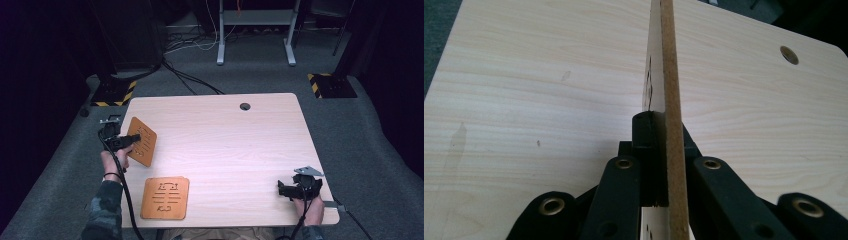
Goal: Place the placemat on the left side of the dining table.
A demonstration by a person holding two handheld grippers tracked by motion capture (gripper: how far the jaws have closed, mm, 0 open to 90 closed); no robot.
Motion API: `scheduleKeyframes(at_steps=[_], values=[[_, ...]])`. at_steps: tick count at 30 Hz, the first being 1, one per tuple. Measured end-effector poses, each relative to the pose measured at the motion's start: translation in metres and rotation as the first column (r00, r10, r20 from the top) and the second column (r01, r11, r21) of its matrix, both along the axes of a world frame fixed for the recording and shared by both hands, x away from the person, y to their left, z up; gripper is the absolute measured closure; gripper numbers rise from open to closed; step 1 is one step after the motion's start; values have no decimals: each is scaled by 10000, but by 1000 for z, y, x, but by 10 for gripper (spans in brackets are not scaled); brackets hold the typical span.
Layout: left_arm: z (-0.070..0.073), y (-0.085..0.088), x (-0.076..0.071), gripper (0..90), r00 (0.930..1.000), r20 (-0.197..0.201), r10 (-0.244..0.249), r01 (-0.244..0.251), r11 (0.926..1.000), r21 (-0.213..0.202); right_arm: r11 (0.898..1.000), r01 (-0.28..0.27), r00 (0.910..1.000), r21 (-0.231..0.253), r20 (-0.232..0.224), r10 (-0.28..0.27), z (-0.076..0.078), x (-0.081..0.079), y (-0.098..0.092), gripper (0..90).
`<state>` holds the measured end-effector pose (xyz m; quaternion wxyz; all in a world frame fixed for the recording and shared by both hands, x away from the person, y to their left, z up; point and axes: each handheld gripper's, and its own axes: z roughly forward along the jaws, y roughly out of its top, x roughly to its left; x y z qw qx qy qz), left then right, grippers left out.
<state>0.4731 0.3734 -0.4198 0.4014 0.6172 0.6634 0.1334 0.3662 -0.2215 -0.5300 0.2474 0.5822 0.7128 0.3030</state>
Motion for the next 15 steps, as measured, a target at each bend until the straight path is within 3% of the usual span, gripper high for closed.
scheduleKeyframes(at_steps=[15], values=[[-24,15,19,861,9934,-820,803,-851,9948,-568,10000,-2,10000,0,1,2,0,0,0,0]])
